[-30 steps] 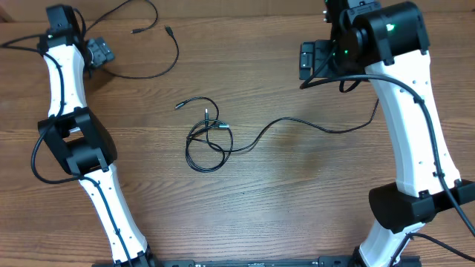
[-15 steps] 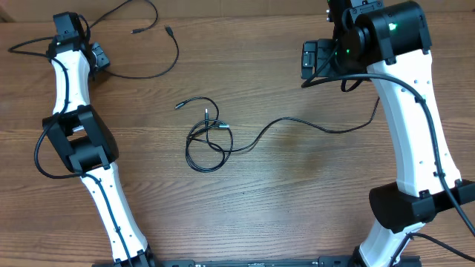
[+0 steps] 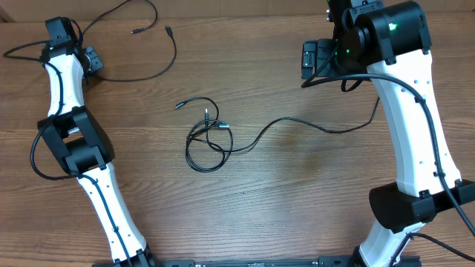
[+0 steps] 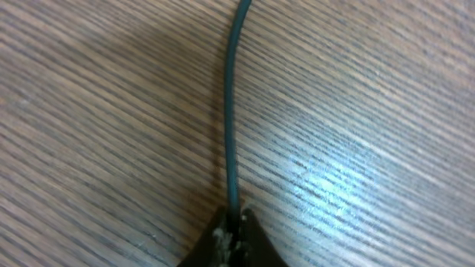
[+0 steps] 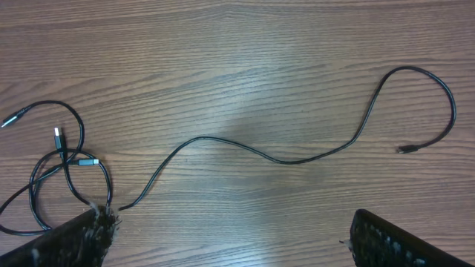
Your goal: Untangle cables
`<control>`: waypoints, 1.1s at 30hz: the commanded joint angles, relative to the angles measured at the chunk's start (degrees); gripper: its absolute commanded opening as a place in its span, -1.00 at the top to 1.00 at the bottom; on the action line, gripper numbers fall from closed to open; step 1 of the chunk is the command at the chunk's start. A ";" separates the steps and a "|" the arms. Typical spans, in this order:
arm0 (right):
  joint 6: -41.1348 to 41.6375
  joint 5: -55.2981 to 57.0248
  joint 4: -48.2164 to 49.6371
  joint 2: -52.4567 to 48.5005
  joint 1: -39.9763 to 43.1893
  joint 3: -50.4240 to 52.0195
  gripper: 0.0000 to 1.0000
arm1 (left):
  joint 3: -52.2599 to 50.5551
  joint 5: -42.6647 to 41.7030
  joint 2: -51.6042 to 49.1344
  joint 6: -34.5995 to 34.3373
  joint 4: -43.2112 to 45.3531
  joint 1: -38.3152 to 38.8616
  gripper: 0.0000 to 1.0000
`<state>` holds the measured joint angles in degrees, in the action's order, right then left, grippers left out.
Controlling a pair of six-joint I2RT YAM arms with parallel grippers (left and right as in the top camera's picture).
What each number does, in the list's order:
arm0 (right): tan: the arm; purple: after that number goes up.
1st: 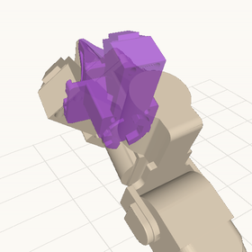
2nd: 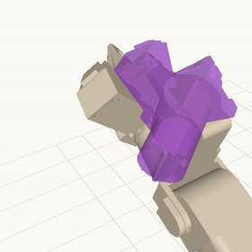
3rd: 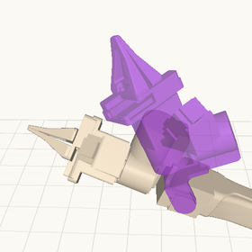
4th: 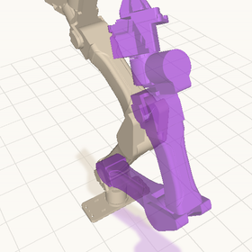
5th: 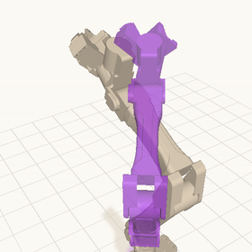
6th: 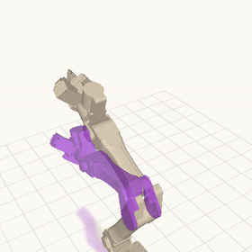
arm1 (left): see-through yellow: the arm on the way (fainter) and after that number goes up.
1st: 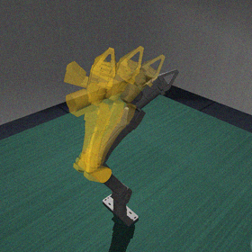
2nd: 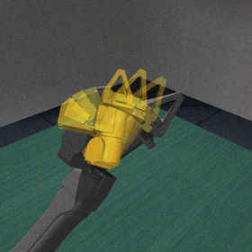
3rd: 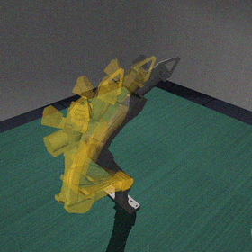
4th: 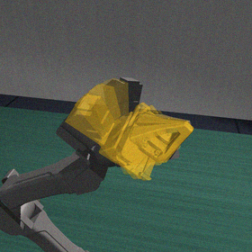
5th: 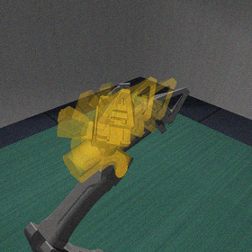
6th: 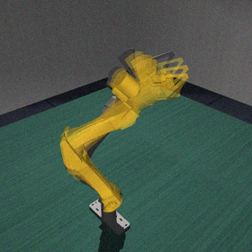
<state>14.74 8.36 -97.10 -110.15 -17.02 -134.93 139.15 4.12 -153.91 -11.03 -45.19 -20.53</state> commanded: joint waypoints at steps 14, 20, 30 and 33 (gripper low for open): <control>-0.24 0.61 0.11 1.44 -0.15 0.00 -1.00 | 23.89 9.60 2.97 -12.41 -1.95 -8.20 0.80; -0.24 0.61 0.11 1.44 -0.15 0.00 -1.00 | 20.65 9.33 2.84 -6.75 -0.39 -9.84 0.28; -0.24 0.61 0.11 1.44 -0.15 0.00 -1.00 | 9.92 -5.46 2.73 -6.69 -1.03 -8.15 -0.17; -0.24 0.61 0.11 1.44 -0.15 -0.02 -1.00 | 7.39 -5.44 2.73 -5.11 -1.77 -6.62 -0.23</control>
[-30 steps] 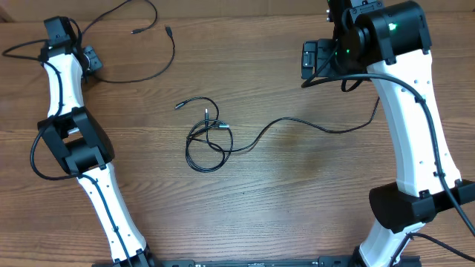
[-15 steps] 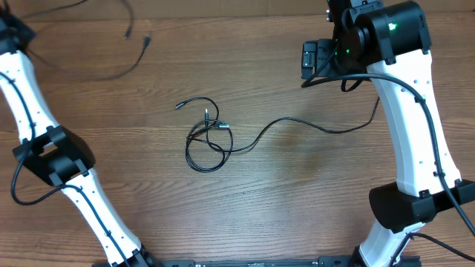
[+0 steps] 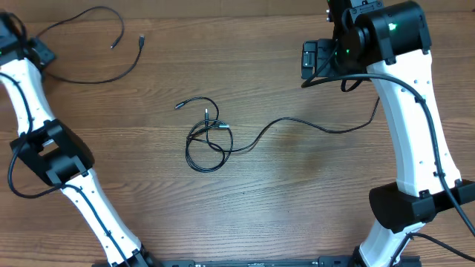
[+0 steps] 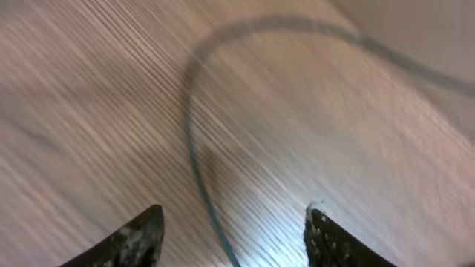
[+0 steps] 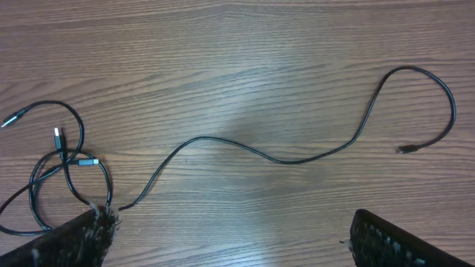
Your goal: Untangle cables
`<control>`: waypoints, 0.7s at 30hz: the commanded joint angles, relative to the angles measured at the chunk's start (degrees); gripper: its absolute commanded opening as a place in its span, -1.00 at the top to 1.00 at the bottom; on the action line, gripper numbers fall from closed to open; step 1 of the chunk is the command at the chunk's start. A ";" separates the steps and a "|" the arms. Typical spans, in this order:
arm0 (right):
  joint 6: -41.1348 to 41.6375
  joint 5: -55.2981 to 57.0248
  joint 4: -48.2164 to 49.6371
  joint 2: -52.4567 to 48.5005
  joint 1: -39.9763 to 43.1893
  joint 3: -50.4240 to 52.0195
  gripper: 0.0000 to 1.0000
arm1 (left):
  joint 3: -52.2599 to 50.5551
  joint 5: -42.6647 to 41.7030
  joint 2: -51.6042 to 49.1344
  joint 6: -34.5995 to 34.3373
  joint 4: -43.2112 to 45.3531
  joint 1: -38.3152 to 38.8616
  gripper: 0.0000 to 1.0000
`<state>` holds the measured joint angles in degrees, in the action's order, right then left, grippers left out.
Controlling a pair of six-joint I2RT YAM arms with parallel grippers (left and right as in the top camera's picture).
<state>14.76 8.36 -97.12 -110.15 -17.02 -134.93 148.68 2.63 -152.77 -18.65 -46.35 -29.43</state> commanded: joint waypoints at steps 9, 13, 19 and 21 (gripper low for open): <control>-0.26 0.61 0.13 1.44 -0.15 0.00 -1.00 | -1.33 -9.07 4.26 7.98 -16.31 7.80 -0.61; -0.26 0.61 0.13 1.44 -0.15 0.00 -1.00 | -1.33 -17.14 6.84 10.45 -16.52 9.07 -0.76; -0.26 0.61 0.13 1.44 -0.15 0.00 -1.00 | -2.58 -15.28 5.31 10.60 -19.10 12.07 -0.68; -0.26 0.61 0.13 1.44 -0.15 0.00 -1.00 | -3.50 -13.38 4.50 12.20 -19.50 13.14 -0.67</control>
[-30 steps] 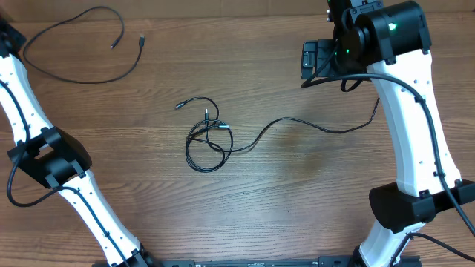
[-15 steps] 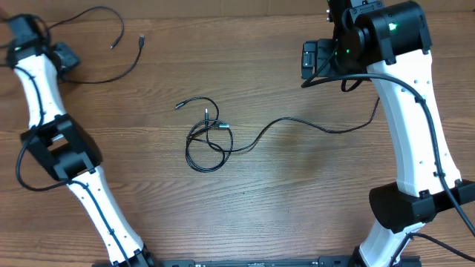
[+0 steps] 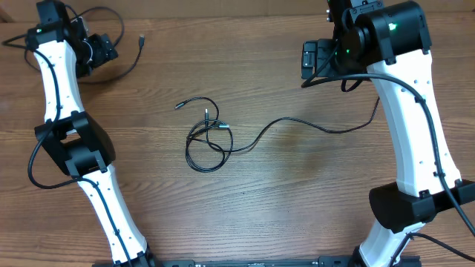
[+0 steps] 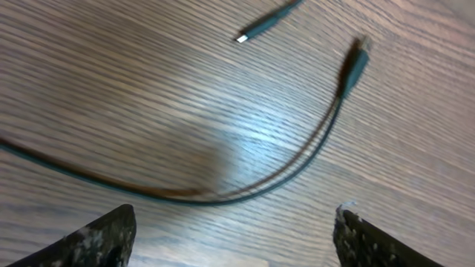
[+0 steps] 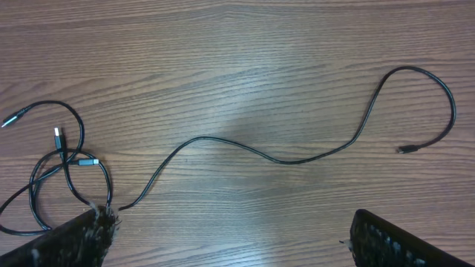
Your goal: Untangle cables
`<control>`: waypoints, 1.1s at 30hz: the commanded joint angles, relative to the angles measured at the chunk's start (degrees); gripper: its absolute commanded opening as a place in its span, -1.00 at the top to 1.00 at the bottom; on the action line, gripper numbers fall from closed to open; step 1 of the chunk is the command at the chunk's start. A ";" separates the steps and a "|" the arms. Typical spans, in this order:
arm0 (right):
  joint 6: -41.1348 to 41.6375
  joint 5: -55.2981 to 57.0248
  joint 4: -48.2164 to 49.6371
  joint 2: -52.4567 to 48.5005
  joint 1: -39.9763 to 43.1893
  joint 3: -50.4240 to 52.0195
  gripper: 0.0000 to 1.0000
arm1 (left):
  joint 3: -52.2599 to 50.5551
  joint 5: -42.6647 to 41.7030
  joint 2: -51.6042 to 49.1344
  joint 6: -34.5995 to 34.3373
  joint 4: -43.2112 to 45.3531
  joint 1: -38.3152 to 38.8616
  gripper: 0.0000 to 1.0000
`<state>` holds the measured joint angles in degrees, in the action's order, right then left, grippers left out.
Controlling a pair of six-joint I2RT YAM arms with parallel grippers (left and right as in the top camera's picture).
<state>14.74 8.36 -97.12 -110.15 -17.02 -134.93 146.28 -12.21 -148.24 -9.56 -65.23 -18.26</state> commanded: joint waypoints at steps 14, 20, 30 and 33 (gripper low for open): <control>-0.24 0.61 0.13 1.44 -0.15 0.00 -1.00 | -9.11 10.34 -2.10 28.30 11.02 6.05 -0.46; -0.24 0.61 0.15 1.44 -0.15 0.00 -1.00 | -9.84 10.16 -4.28 31.93 13.03 5.60 -0.45; -0.24 0.61 0.13 1.44 -0.15 0.00 -1.00 | -10.56 10.73 -7.23 32.00 15.63 3.65 0.42; -0.24 0.61 0.15 1.44 -0.15 0.00 -1.00 | -10.56 16.20 -7.56 27.47 17.59 2.45 0.91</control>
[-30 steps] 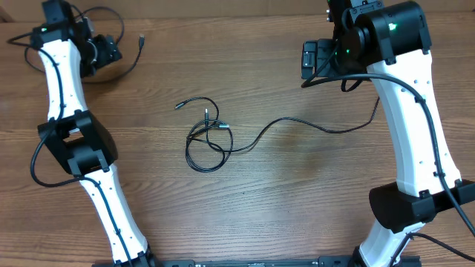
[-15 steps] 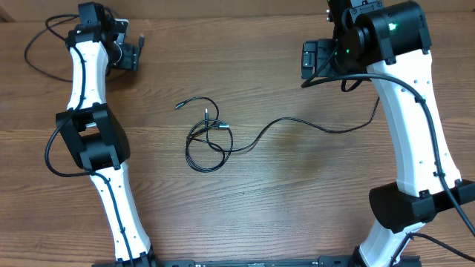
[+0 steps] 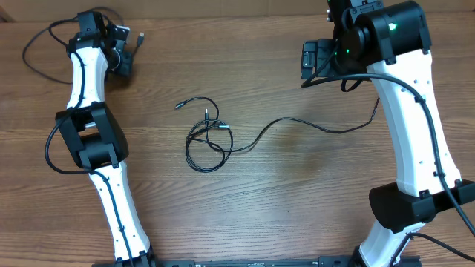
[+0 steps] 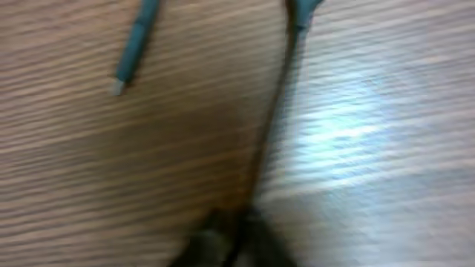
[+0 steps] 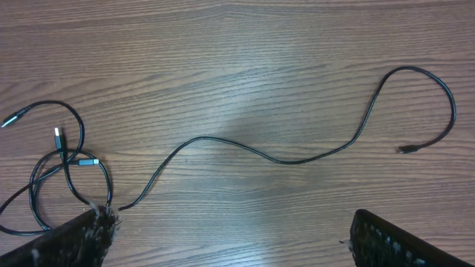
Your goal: Untangle cables
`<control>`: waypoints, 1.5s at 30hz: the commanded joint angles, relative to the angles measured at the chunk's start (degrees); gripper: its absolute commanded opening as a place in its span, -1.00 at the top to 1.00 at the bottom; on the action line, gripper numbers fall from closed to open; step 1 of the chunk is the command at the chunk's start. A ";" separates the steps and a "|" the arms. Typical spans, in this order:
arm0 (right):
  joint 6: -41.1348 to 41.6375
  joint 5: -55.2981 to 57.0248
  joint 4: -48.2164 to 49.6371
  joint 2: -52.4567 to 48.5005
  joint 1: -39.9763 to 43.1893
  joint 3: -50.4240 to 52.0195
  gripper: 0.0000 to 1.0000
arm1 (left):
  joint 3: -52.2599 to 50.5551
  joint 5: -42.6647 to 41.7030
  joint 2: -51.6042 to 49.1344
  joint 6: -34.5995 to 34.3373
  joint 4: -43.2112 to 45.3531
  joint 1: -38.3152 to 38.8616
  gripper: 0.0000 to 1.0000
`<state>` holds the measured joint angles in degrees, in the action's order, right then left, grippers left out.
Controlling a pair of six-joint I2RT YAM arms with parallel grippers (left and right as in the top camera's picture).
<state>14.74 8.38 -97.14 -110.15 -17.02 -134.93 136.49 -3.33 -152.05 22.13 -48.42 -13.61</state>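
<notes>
A small tangle of black cables (image 3: pixel 208 141) lies mid-table, also at the left in the right wrist view (image 5: pixel 63 167). From it a long cable (image 5: pixel 282 158) snakes right to a loose plug (image 5: pixel 404 150). A separate dark cable (image 3: pixel 31 37) loops at the far left corner. My left gripper (image 3: pixel 123 62) is shut on that cable (image 4: pixel 276 119) just behind its plug, and the view is blurred. A second plug (image 4: pixel 133 44) lies beside it. My right gripper (image 5: pixel 230 216) hangs open high above the table, holding nothing.
The wooden table's far edge (image 3: pixel 223 16) runs just behind the left gripper. The right arm's white column (image 3: pixel 415 141) stands over the table's right side, near the long cable's far loop.
My left gripper was open above the separate cable. Now it is shut on that cable near its plug end, a little farther right. The cable's loop now lies farther left. The right arm is unchanged.
At first my left gripper was shut on the separate cable at the left. Then it was open at the far left corner, with the cable lying farther left. Then it hovered open over the cable's plug end, and now grips it. The tangle has not moved.
</notes>
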 commanded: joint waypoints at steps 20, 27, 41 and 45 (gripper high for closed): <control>-0.24 0.59 0.17 1.44 -0.15 0.00 -1.00 | 12.59 3.34 -1.27 -30.99 -2.16 -5.22 -0.91; -0.24 0.59 0.15 1.44 -0.15 0.00 -1.00 | 12.61 2.14 -1.07 -35.28 -9.18 -5.88 -0.77; -0.24 0.59 0.15 1.44 -0.15 -0.02 -1.00 | 12.63 -23.74 15.58 -32.46 -27.91 1.62 -0.99; -0.24 0.59 0.15 1.44 -0.15 0.00 -1.00 | 12.63 -17.51 23.87 -34.64 -34.29 5.09 -0.99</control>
<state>14.76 8.38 -97.10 -110.15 -17.02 -134.93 148.38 -27.22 -137.95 -10.04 -79.50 -11.11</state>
